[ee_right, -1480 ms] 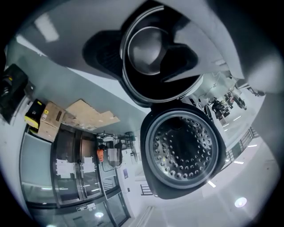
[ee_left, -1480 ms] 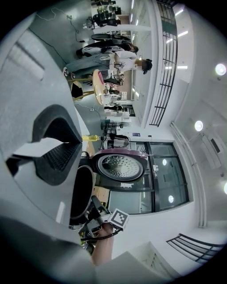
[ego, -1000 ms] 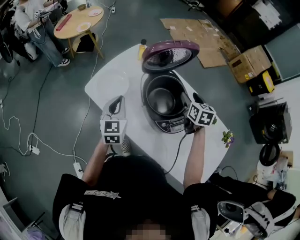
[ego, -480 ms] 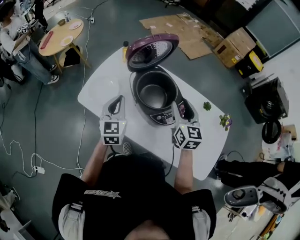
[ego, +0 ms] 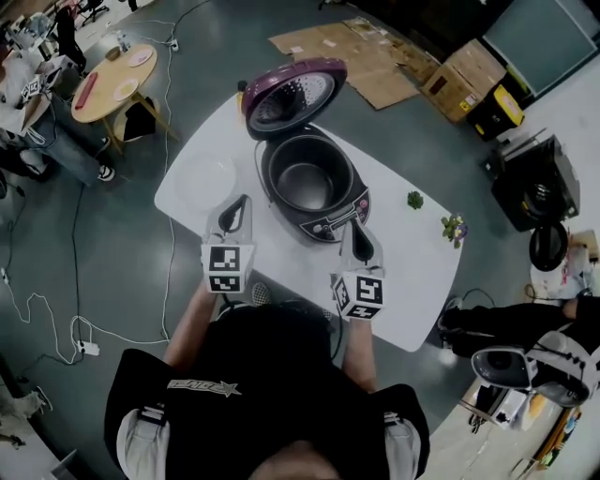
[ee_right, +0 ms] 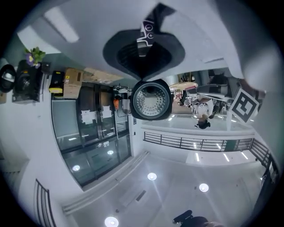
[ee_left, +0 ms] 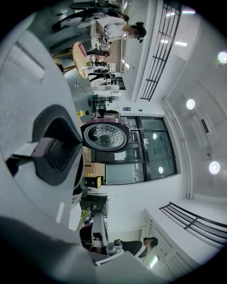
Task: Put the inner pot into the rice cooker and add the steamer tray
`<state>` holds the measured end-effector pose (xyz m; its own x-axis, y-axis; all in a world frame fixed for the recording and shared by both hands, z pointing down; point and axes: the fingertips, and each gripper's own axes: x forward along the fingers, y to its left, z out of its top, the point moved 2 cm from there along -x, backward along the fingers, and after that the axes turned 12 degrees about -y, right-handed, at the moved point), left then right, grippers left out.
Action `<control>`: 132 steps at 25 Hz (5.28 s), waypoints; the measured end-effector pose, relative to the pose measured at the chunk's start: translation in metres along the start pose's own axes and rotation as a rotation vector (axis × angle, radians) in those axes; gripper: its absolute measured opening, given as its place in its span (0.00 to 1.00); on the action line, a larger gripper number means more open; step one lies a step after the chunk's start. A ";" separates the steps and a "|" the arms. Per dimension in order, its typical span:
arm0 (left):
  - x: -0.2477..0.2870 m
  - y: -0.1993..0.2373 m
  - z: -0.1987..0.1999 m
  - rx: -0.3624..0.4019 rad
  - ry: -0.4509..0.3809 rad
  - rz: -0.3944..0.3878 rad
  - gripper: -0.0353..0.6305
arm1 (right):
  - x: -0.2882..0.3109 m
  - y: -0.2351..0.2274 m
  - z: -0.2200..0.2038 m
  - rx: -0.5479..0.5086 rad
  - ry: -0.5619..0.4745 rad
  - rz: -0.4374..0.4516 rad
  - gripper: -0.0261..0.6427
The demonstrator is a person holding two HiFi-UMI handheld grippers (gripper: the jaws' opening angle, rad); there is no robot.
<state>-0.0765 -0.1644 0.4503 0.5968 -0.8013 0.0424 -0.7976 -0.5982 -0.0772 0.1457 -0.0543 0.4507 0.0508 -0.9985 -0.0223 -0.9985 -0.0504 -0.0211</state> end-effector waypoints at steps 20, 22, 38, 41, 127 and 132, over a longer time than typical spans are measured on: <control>-0.059 0.072 -0.021 -0.028 0.075 0.251 0.07 | 0.065 0.133 -0.010 0.026 0.039 0.402 0.05; -0.071 0.086 -0.029 -0.034 0.088 0.286 0.07 | 0.071 0.154 -0.019 0.022 0.054 0.446 0.05; -0.104 0.154 -0.104 -0.118 0.217 0.424 0.07 | 0.130 0.233 -0.100 0.064 0.232 0.540 0.05; -0.099 0.163 -0.121 -0.130 0.244 0.432 0.07 | 0.141 0.238 -0.119 0.067 0.271 0.538 0.05; -0.148 0.213 -0.113 -0.140 0.189 0.624 0.07 | 0.211 0.264 -0.122 0.162 0.506 0.497 0.08; -0.147 0.200 -0.087 -0.119 0.148 0.602 0.07 | 0.197 0.248 -0.087 0.171 0.446 0.480 0.08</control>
<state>-0.3315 -0.1679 0.5157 0.0284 -0.9861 0.1640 -0.9993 -0.0320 -0.0196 -0.0941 -0.2655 0.5284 -0.4473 -0.8252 0.3450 -0.8893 0.3691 -0.2700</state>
